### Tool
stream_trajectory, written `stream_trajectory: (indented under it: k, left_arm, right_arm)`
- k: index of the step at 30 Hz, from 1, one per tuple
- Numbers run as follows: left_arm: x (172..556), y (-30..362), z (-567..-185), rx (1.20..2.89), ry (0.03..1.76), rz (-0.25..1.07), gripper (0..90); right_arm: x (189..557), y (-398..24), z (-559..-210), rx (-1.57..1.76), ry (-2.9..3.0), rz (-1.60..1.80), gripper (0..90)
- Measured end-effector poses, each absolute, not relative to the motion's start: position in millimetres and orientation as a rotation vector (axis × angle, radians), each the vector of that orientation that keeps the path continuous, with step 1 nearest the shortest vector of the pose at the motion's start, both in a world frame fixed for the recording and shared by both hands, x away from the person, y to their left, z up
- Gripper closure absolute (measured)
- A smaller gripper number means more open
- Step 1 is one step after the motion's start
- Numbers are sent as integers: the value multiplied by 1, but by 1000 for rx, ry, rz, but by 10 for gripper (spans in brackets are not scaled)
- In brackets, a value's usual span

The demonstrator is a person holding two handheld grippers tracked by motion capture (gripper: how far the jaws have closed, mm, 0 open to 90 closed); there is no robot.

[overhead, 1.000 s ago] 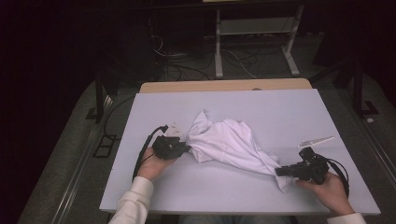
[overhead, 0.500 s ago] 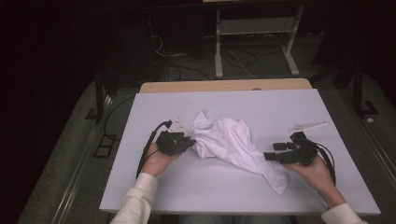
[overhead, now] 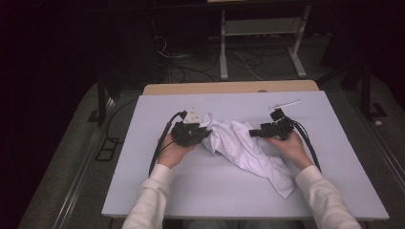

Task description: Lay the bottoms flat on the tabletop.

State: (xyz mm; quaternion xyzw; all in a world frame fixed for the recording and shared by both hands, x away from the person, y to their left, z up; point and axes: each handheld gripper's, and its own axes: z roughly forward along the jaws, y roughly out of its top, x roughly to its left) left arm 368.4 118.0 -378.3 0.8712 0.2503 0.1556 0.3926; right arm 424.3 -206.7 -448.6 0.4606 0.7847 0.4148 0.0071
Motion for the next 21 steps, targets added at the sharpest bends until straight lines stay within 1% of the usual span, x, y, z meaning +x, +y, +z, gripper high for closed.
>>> stream_trajectory:
  k: [1,2,6,7,9,11,12,16,19,20,21]
  left_arm:
    - [370,115,-376,2209,627,396,816]
    - [371,112,-374,2211,618,396,818]
    - [377,101,-365,2224,589,395,824]
    - [378,99,-363,2224,586,394,827]
    - [379,98,-361,2222,583,391,830]
    - [381,94,-355,2221,573,389,831]
    - [383,89,-352,2225,560,392,833]
    - [385,75,-344,2225,532,381,835]
    - [385,66,-341,2229,508,375,835]
    - [385,56,-339,2239,484,374,836]
    - [385,56,-339,2239,484,374,835]
  right_arm:
    - [428,-203,-450,1443,2462,1291,291]
    - [432,-200,-452,1446,2473,1285,360]
    - [439,-196,-454,1446,2547,1324,822]
    - [437,-197,-451,1437,2552,1321,863]
    - [435,-199,-447,1423,2543,1323,868]
    - [430,-206,-435,1382,2513,1311,872]
    - [423,-217,-421,1351,2466,1320,873]
    - [409,-242,-398,1358,2359,1376,873]
    - [400,-261,-390,1385,2309,1399,873]
    - [397,-266,-388,1396,2294,1401,872]
    - [397,-266,-388,1396,2294,1401,872]
